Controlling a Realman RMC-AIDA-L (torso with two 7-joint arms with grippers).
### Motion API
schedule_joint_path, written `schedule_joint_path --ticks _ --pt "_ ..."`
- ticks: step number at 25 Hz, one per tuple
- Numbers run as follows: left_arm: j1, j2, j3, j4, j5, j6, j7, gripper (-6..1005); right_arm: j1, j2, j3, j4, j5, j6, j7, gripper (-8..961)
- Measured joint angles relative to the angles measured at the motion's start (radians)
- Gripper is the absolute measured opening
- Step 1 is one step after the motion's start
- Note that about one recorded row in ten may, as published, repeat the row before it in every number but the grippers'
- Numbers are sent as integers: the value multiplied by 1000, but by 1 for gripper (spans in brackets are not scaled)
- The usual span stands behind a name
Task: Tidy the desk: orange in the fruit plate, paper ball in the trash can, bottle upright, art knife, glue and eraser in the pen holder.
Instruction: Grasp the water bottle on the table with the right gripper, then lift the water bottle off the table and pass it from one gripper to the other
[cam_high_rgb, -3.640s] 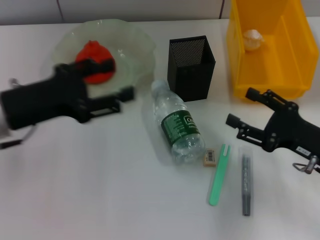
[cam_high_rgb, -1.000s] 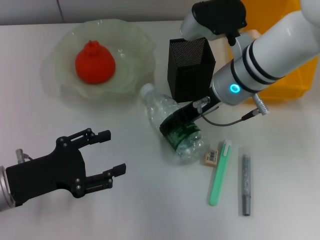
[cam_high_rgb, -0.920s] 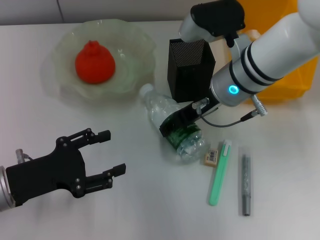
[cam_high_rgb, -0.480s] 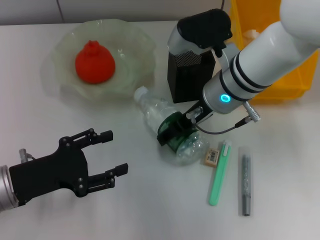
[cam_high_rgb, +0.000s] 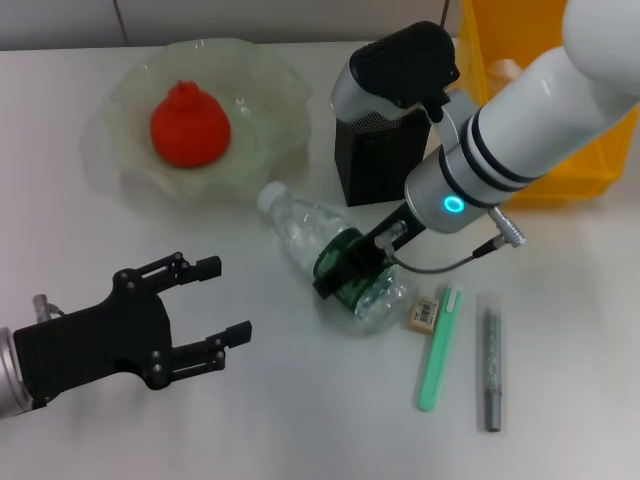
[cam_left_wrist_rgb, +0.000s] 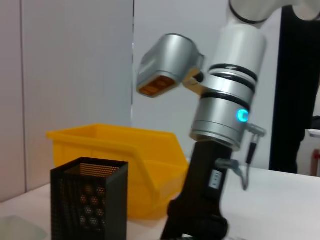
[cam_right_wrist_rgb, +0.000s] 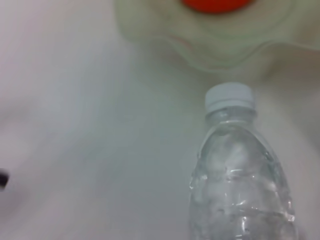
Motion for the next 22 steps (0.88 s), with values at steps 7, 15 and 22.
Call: schedule_joint_path --ticks 7,15,22 --pt "11 -4 -74 0 -3 15 -1 679 -120 -7 -20 -168 -7 -5 -33 780" --pt "12 -21 -306 -46 -8 104 -53 670 -344 -4 -3 -431 -1 24 -173 755" --pt "-11 -21 -424 -87 -9 252 -192 661 -564 2 60 -543 286 54 -561 755"
